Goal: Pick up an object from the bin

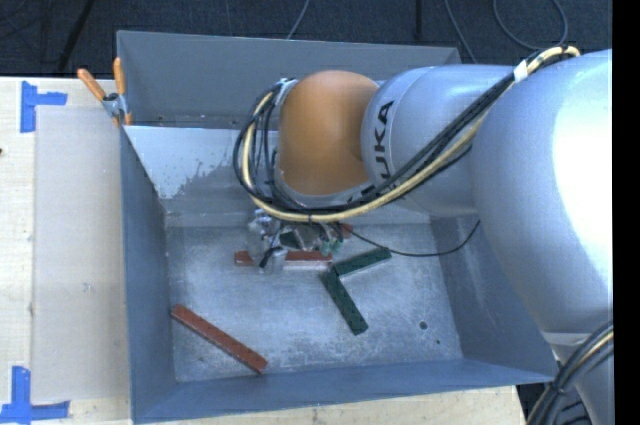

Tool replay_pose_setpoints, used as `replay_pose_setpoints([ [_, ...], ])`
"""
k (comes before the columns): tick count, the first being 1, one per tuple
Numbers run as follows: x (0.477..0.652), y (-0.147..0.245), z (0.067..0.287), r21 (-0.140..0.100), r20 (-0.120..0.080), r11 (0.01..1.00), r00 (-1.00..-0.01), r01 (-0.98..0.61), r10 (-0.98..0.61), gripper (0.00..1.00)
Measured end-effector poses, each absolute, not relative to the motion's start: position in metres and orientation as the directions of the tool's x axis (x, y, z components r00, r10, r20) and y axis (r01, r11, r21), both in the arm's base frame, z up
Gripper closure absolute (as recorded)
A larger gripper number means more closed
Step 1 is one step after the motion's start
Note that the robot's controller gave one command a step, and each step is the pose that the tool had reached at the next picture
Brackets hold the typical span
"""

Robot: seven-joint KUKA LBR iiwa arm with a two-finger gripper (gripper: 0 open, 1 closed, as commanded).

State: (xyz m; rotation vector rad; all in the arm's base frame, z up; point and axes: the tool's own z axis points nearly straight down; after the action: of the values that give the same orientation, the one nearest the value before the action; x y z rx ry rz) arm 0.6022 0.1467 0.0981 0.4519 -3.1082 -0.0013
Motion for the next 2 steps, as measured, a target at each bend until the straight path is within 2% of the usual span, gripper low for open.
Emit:
replay_pose_setpoints([
  [1, 0.614, 0.1593, 0.141, 0.001, -0.006, 0.959, -0.959, -0.285, -0.285, 1.0],
  [2, 0.613, 0.1588, 0.1385, 0.001, -0.002, 0.959, -0.959, -0.284, -0.284, 0.0],
])
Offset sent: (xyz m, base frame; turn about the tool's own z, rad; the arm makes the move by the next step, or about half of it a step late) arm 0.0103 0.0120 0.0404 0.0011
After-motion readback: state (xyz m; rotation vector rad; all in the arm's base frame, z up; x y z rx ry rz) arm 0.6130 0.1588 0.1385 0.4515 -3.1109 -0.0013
